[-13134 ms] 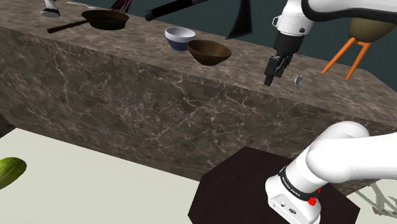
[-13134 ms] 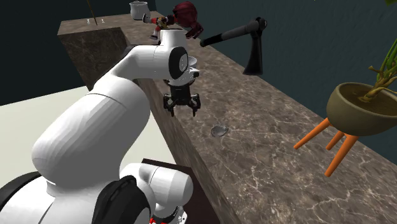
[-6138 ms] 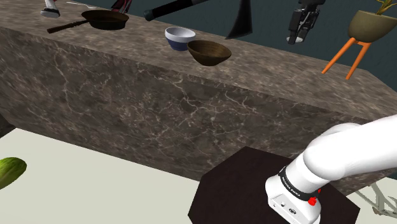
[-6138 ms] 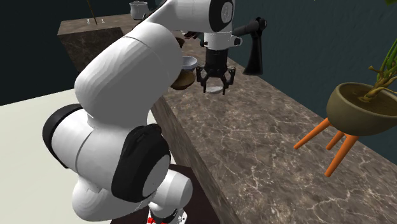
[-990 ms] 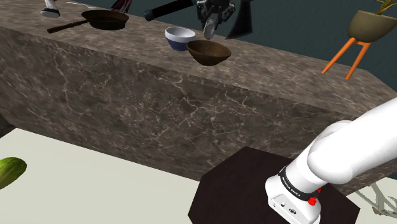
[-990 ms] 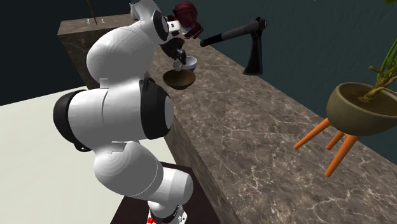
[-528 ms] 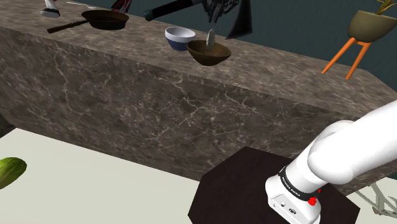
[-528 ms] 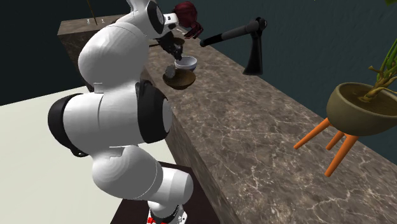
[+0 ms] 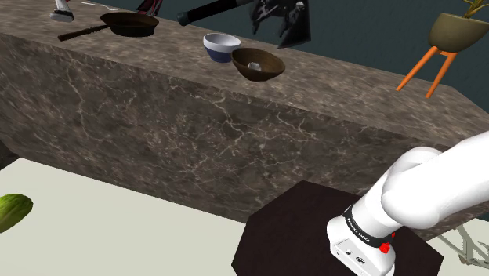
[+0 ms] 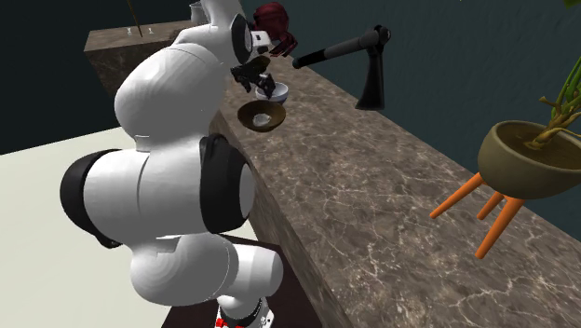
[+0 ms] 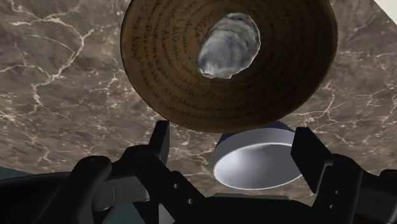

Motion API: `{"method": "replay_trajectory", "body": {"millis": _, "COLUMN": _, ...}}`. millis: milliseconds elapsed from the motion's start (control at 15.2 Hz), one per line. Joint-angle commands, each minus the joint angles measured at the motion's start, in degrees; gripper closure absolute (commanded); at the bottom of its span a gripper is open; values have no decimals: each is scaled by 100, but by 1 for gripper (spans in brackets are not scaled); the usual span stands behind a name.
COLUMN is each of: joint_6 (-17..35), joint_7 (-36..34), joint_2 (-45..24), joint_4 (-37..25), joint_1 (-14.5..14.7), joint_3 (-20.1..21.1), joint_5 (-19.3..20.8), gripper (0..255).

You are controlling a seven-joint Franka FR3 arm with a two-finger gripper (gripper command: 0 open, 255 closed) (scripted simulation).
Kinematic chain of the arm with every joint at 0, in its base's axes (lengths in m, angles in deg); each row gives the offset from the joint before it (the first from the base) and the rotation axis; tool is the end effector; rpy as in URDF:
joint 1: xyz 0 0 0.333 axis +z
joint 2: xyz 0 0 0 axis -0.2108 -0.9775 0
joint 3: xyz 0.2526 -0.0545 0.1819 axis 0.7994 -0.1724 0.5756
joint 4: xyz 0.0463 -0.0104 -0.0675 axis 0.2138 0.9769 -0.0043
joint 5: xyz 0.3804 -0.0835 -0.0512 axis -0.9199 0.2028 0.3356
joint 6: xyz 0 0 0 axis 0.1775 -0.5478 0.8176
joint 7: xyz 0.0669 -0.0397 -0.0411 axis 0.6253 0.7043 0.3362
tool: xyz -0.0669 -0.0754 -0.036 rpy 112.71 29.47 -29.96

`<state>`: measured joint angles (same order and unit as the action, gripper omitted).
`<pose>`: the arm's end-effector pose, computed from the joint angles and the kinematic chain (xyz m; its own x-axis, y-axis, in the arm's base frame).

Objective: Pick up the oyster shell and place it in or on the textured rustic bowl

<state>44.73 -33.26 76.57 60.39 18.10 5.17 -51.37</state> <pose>0.4629 0.0868 0.6518 0.8597 -0.2973 0.4155 -0.3076 -0.9505 -0.0437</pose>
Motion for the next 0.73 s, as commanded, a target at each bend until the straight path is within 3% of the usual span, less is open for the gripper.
{"method": "replay_trajectory", "body": {"millis": 0, "joint_6": 187, "joint_7": 1312, "joint_2": 92, "joint_4": 375, "joint_1": 315, "joint_3": -635, "joint_5": -975, "gripper": 0}}
{"method": "replay_trajectory", "body": {"millis": 198, "joint_6": -104, "joint_7": 3200, "joint_2": 13, "joint_4": 651, "joint_1": 796, "joint_3": -1616, "joint_5": -2272, "gripper": 0}}
{"method": "replay_trajectory", "body": {"millis": 264, "joint_6": -204, "joint_7": 3507, "joint_2": -27, "joint_4": 670, "joint_1": 865, "joint_3": -1772, "joint_5": -2469, "gripper": 0}}
{"method": "replay_trajectory", "body": {"millis": 660, "joint_6": 244, "joint_7": 3559, "joint_2": -169, "joint_4": 969, "joint_1": 918, "joint_3": -1713, "joint_5": -2562, "gripper": 0}}
